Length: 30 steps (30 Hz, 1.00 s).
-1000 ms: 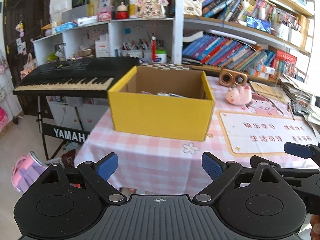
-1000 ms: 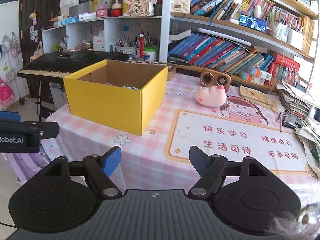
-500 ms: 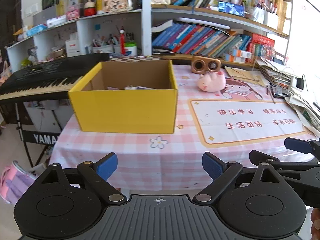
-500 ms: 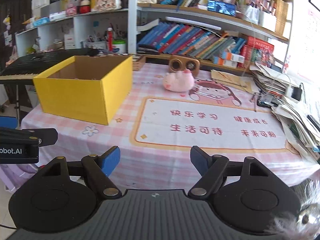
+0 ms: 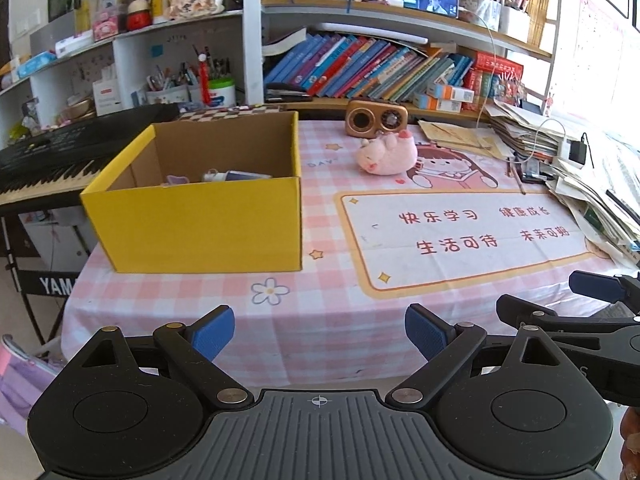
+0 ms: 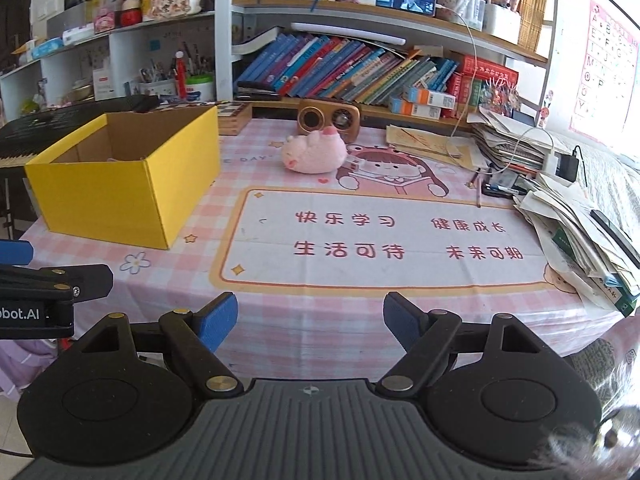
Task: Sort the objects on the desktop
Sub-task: 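Move both open tools toward the pink plush pig and white card pack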
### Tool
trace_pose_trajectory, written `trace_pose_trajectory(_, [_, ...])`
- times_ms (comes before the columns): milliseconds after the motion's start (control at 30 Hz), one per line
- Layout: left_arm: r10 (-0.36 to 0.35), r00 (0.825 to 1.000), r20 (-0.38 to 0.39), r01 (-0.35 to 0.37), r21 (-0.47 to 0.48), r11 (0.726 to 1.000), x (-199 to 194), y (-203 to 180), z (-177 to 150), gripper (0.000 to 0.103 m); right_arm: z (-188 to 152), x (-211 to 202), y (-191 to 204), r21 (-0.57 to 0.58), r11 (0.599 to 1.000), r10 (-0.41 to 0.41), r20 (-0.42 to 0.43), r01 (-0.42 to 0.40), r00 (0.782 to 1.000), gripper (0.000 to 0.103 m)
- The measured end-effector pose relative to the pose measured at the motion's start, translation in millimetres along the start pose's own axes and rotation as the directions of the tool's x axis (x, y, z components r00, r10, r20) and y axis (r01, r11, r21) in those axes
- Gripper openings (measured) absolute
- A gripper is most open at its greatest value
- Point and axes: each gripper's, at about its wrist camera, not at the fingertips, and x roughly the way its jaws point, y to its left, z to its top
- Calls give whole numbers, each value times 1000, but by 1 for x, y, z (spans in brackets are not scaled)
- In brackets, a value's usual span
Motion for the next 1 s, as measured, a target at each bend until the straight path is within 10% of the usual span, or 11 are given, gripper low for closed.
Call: trace_pose_trajectory(1000, [-47,995,-83,49,21,999,107,-81,59,94,44,100,-98,26,1000,-6,-97,9,995,79])
